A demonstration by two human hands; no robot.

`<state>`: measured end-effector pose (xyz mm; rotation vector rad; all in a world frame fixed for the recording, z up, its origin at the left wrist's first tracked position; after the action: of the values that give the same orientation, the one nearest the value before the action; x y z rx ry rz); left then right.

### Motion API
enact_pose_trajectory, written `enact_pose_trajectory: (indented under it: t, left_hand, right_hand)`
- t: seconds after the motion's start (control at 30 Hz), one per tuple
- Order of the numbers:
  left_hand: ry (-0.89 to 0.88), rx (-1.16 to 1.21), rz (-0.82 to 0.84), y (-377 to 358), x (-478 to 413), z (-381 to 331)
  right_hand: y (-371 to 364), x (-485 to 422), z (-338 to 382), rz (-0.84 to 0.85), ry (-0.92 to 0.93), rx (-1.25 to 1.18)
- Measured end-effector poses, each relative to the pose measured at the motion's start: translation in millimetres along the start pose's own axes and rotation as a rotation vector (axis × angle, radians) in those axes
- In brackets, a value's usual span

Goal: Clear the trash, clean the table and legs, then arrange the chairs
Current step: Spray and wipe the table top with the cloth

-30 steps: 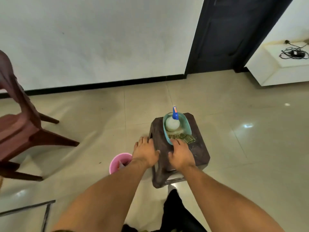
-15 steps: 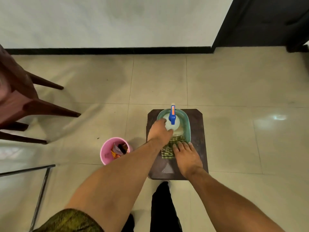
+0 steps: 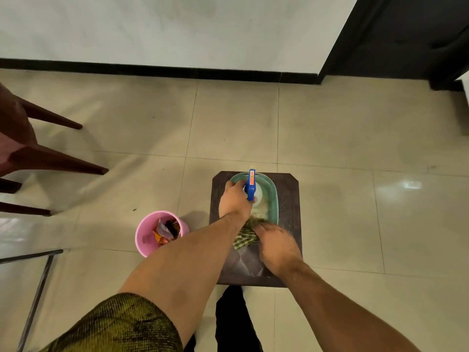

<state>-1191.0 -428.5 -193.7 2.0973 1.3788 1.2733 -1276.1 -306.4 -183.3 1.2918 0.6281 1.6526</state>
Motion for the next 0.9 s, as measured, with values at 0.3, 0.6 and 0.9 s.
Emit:
enact_pose_trajectory:
  t: [0.3,0.6,0.9]
  left_hand:
    - [-0.058,0.315,-0.116,34.4,10.7,0.6]
    - [-0.143,0.612,-0.485,202.9,101.7,32.5]
    - [0.265,0.46,-0.525,302.3,215.9,262.4]
  right_hand:
    - [37.4,28.0,22.5,-0.223,0.103,-0.154]
    - [76.9,70.4,119.5,-0.358,0.028,-0.256]
    - [14.9,65.8,301.9,-0.197,-0.209,-0.575]
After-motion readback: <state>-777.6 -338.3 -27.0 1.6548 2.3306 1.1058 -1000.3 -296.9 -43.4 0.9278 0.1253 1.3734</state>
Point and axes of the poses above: each hand's wrist, its own x-axis away from the middle knuckle, its own y-axis out of the back of the hand, z = x × y, the point moved 4 cm from there along -x, towards the middle knuckle
